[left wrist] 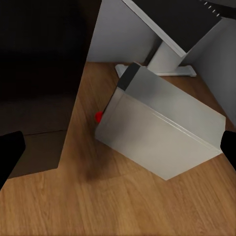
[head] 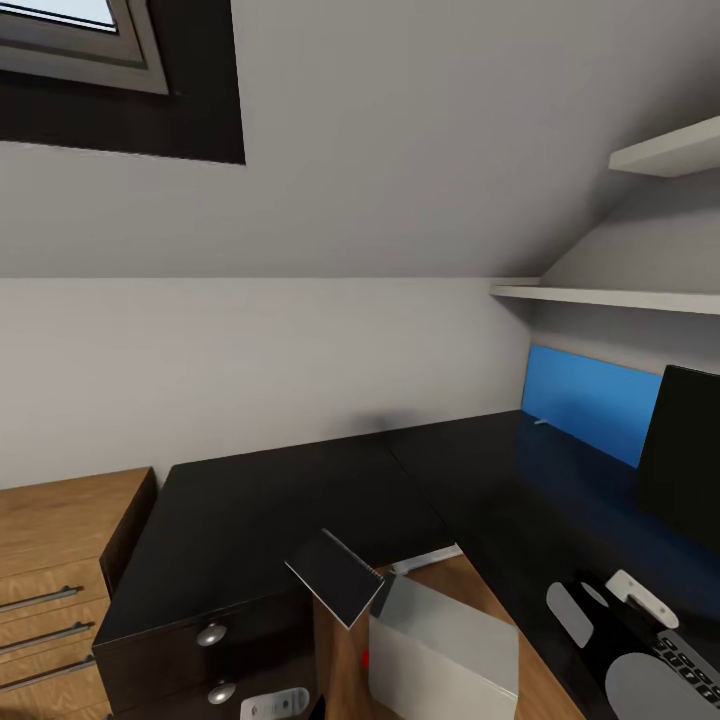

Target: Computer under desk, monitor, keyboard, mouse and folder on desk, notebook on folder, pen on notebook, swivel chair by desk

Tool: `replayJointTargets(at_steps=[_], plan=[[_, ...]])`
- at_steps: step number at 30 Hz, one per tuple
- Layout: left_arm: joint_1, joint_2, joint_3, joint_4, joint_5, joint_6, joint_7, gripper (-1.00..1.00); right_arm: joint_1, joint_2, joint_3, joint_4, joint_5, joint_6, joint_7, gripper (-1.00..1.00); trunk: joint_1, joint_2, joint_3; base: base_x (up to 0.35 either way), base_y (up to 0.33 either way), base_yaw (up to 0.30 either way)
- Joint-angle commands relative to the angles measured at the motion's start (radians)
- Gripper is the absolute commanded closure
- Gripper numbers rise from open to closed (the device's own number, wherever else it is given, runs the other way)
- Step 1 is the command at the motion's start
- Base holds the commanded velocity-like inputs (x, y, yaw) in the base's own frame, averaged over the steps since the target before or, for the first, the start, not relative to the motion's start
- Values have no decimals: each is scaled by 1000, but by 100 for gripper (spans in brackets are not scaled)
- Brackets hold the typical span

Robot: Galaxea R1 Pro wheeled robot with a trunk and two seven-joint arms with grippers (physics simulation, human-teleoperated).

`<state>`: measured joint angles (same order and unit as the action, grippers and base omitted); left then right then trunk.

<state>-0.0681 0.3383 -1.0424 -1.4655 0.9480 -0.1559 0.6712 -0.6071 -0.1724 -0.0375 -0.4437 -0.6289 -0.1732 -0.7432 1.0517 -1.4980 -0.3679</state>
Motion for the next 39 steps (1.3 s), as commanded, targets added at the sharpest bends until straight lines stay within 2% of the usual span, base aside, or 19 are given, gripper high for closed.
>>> replayJointTargets(at_steps=[1,14,21,22,25,28,31,36,37,38,39], plan=[[-2,1,-4,-1,9,-8,4,-100,0,0,2,-1,-10,-8,-1,-100,0,-1,-1,0,0,0],[-2,1,-4,1,12,-8,5,-100,0,1,6,-36,-9,-14,2,-100,0,-1,-1,0,0,0],[-2,0,-4,4,12,-8,5,-100,7,4,4,-188,-9,-12,-6,-100,0,-1,-1,0,0,0],[-2,0,-4,5,12,-8,5,-100,14,4,5,-240,-8,-10,-13,-100,0,-1,-1,0,0,0],[-2,0,-4,5,12,-8,5,-100,40,7,16,-317,-5,-2,-33,-100,0,-1,-1,0,0,0],[-2,-1,-4,5,12,-8,5,-100,88,21,59,-419,7,21,-73,-100,0,-1,-1,0,0,0],[-2,-1,-4,5,12,-8,5,-100,138,35,136,-540,20,53,-131,-100,0,-1,-1,0,0,0],[-2,-1,-4,6,13,-8,5,-100,176,46,240,-617,24,93,-180,-100,0,-1,-1,0,0,0],[-2,-1,-4,9,13,-8,5,-100,183,49,285,-636,24,105,-200,-100,0,-1,-1,0,0,0],[-2,-2,-3,24,12,-8,6,-100,191,53,359,-671,24,118,-247,-100,0,-1,-1,0,0,0],[-2,-3,-3,30,12,-8,6,-100,193,53,374,-679,23,120,-260,-100,0,-1,-1,0,0,0]])
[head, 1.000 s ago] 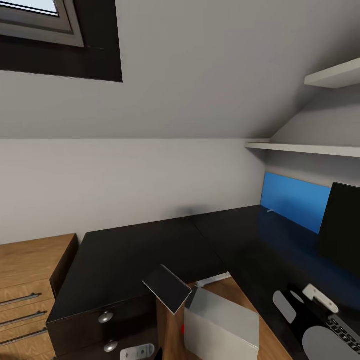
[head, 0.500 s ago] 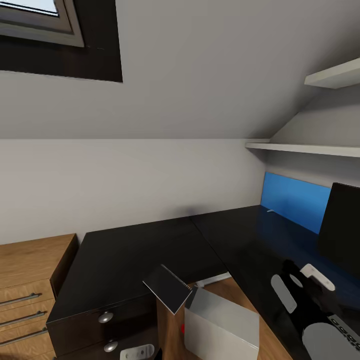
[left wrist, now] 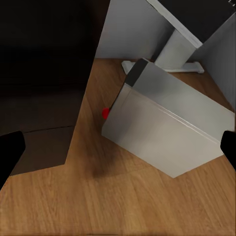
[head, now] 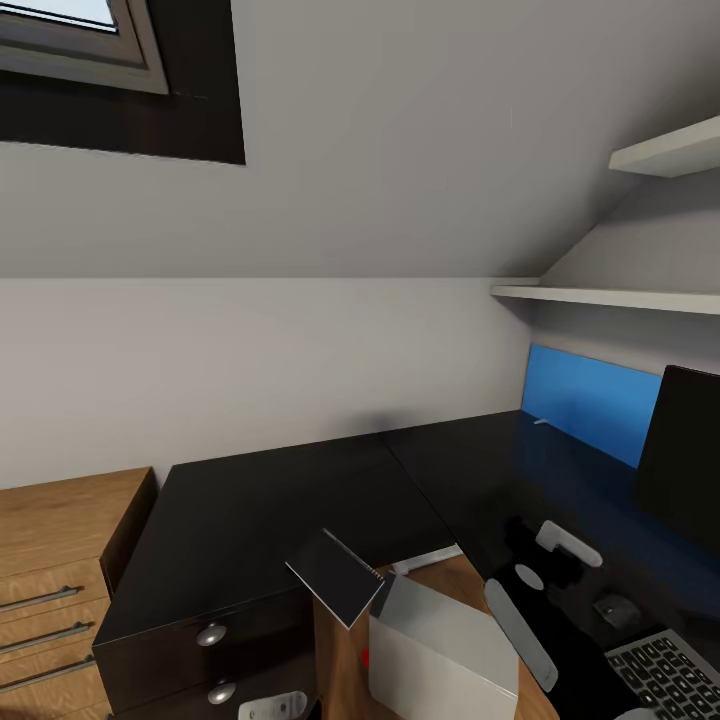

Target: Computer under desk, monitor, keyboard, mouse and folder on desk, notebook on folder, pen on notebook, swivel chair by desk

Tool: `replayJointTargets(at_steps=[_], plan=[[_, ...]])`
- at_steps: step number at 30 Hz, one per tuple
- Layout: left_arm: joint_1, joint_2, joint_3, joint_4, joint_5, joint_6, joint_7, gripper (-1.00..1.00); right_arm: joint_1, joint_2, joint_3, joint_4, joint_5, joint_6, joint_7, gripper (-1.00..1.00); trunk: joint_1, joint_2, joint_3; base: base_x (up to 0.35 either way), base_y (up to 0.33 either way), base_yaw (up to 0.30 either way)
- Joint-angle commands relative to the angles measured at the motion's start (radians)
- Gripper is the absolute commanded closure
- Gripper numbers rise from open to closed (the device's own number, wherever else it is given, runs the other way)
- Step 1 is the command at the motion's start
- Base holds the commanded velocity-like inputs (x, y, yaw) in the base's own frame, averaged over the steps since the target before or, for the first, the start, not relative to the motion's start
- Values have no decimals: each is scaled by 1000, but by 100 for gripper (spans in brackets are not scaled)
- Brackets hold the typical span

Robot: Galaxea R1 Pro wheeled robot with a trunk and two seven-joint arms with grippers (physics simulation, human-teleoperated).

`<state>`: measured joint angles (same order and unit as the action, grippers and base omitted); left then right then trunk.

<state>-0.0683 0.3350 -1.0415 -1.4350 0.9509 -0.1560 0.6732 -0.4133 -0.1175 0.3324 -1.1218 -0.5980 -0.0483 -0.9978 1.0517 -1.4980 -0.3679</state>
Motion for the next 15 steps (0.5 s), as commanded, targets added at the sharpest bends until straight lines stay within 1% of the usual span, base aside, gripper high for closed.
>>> replayJointTargets(at_steps=[1,3,4,6,7,11,15], plan=[[-2,0,-3,5,9,-8,4,-100,0,0,19,-8,-8,-4,-18,-100,0,-1,-1,0,0,0],[-1,-1,-2,19,8,-8,4,-100,1,1,50,-19,-8,-1,-41,-100,0,-1,-1,0,0,2],[-2,-1,-1,30,7,-8,4,-100,2,2,82,-26,-8,0,-57,-100,0,-1,-1,0,0,47],[-2,-1,0,38,6,-8,4,-100,3,3,114,-30,-8,1,-68,-100,0,-1,-1,0,0,100],[-2,-2,2,48,5,-8,5,-100,3,4,167,-36,-8,1,-81,-100,0,-1,-1,0,0,213],[-2,-3,2,73,6,-8,5,-100,4,4,199,-36,-10,1,-86,-100,0,-1,-1,0,0,241],[-1,-11,3,100,6,-8,6,-100,4,4,211,-33,-11,1,-86,-100,0,-1,-1,0,0,266]])
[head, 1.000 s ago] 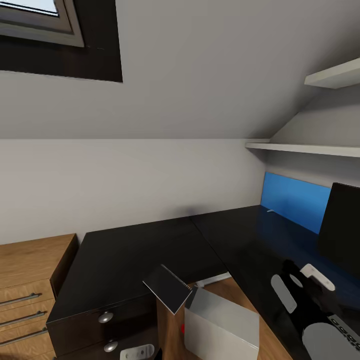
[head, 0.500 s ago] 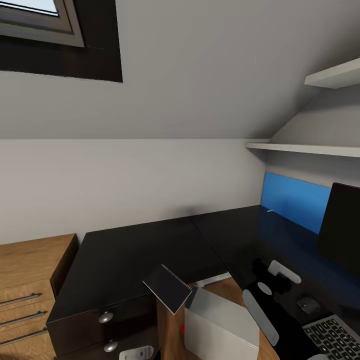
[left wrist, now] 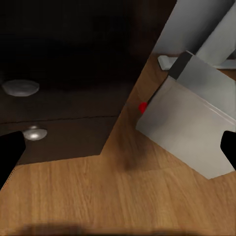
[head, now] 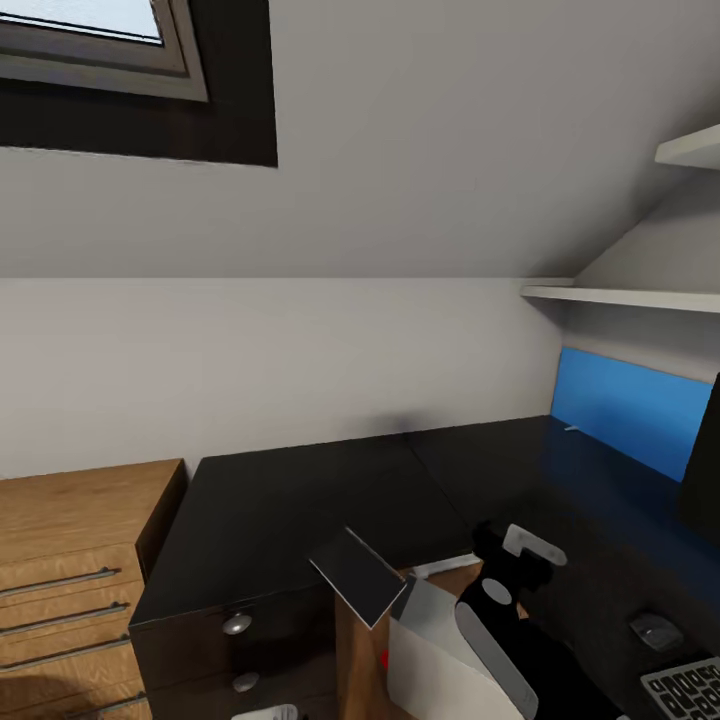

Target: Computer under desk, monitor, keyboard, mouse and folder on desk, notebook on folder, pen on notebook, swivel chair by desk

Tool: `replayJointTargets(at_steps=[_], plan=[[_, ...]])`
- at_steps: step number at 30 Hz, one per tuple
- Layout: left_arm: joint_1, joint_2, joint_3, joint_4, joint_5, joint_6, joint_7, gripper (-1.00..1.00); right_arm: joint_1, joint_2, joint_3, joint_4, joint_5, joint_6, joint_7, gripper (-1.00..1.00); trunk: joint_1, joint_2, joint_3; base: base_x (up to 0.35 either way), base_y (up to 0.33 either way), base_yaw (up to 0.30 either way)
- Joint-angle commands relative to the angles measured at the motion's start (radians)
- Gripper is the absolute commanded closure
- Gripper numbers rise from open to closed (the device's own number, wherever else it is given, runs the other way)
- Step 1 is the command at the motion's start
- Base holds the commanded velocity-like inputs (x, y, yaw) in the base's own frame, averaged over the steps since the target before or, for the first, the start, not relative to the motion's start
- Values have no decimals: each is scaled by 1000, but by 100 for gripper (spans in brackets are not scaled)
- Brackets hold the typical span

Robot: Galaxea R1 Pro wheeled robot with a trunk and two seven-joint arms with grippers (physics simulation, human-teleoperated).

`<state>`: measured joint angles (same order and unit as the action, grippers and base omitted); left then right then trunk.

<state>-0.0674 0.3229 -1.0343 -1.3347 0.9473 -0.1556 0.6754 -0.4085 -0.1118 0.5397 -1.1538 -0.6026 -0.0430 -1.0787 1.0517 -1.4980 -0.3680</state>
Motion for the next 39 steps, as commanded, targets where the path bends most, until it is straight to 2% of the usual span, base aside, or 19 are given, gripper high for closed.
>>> replayJointTargets(at_steps=[1,5,7,12,13,17,20,21,22,25,27,32,39], plan=[[-2,-2,-2,4,9,-8,4,-100,-1,-1,6,-1,-7,-4,-5,-100,0,-1,-1,0,0,272],[-3,-14,25,15,9,-8,5,-100,0,4,25,0,-8,-5,-4,-100,0,-1,-1,-17,0,275],[-3,-18,60,22,11,-8,5,-100,3,5,52,1,-8,-7,-4,-100,0,-1,-1,-186,0,278],[-3,-20,93,37,11,-7,4,-100,23,5,105,3,-9,-23,0,-100,0,-1,-1,-279,0,278],[-3,-23,100,68,11,-5,3,-100,50,5,151,5,-9,-62,4,-100,0,-1,-1,-327,0,279],[-3,-35,113,89,10,-4,2,-100,78,4,211,9,-8,-118,3,-100,0,-1,-1,-331,0,279],[-3,-44,140,96,10,-3,-2,-100,106,3,258,36,-8,-168,4,-100,0,-1,-1,-335,0,279],[-3,-46,151,97,11,-3,-4,-100,116,3,276,61,-8,-196,4,-100,0,-1,-1,-337,0,279],[-3,-59,164,107,11,-3,-6,-100,128,7,325,144,-9,-274,6,-100,0,-1,-1,-332,0,279],[-3,-67,170,113,9,-3,-6,-100,131,13,365,192,-9,-320,6,-100,0,-1,-1,-284,0,279],[-3,-72,176,116,8,-3,-5,-100,133,26,412,242,-11,-372,5,-100,0,-1,-2,-135,0,279],[-3,-75,174,118,8,-3,-3,-100,134,42,446,331,-13,-433,9,-100,0,-1,-3,-50,0,279],[-3,-71,173,143,11,-4,-2,-100,134,74,453,428,-14,-474,50,-100,0,-1,-6,-10,0,279]])
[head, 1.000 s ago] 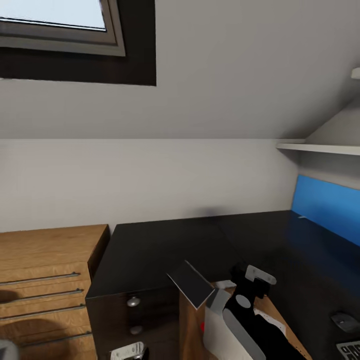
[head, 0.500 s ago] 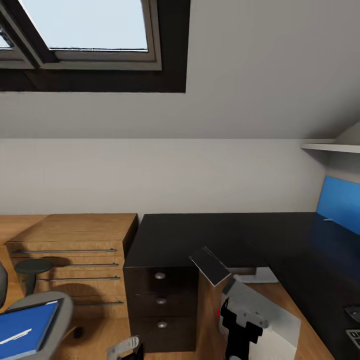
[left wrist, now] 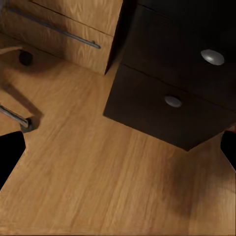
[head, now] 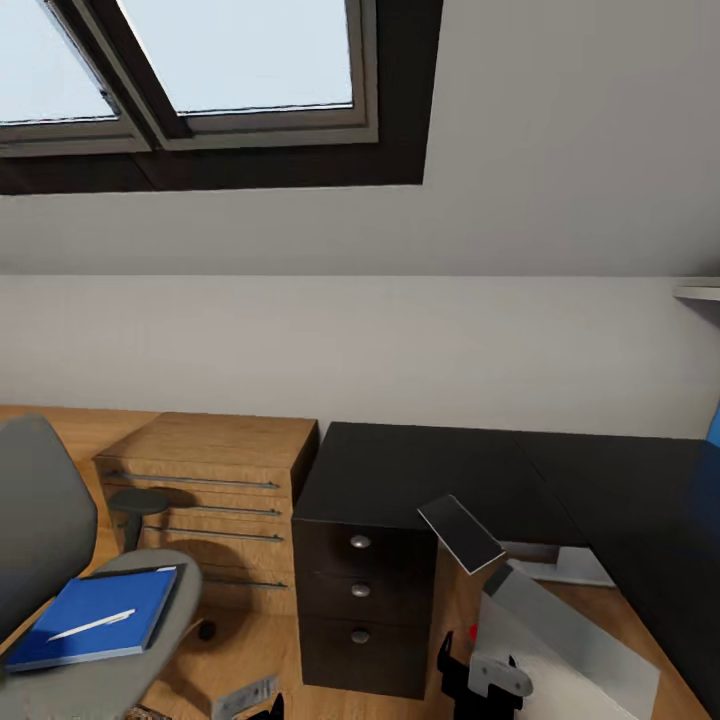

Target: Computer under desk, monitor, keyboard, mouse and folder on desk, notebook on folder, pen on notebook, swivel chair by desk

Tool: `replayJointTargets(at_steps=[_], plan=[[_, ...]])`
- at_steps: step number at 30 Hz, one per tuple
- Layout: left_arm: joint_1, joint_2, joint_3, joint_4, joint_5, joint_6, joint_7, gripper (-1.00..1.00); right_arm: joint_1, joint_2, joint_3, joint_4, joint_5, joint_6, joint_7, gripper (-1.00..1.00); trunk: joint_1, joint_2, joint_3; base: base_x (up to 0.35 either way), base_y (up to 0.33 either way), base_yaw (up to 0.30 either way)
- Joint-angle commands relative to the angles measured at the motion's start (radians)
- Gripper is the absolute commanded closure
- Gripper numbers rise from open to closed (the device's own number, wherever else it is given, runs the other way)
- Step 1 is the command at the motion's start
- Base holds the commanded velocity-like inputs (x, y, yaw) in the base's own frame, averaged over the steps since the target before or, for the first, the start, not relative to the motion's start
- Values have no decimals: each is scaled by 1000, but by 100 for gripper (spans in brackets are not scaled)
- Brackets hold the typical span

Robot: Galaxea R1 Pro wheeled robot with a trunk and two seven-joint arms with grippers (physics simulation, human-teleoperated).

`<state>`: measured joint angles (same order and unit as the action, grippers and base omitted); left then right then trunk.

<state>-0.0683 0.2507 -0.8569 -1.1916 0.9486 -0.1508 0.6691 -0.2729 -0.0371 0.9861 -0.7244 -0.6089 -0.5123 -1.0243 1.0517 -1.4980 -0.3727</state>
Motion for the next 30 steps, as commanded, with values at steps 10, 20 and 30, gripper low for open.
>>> replayJointTargets(at_steps=[10,20,30], plan=[[-2,-67,-5,408,8,-42,-2,-100,-2,112,-4,319,-7,-142,157,-100,0,-1,-5,-1,0,269],[-2,-170,-4,608,-3,-128,-9,-100,-2,128,-5,386,-7,-196,246,-100,0,-1,-6,0,0,47],[-2,-173,-4,616,-4,-133,-9,-100,-2,128,-7,395,-7,-205,296,-100,0,-1,-6,0,0,1]])
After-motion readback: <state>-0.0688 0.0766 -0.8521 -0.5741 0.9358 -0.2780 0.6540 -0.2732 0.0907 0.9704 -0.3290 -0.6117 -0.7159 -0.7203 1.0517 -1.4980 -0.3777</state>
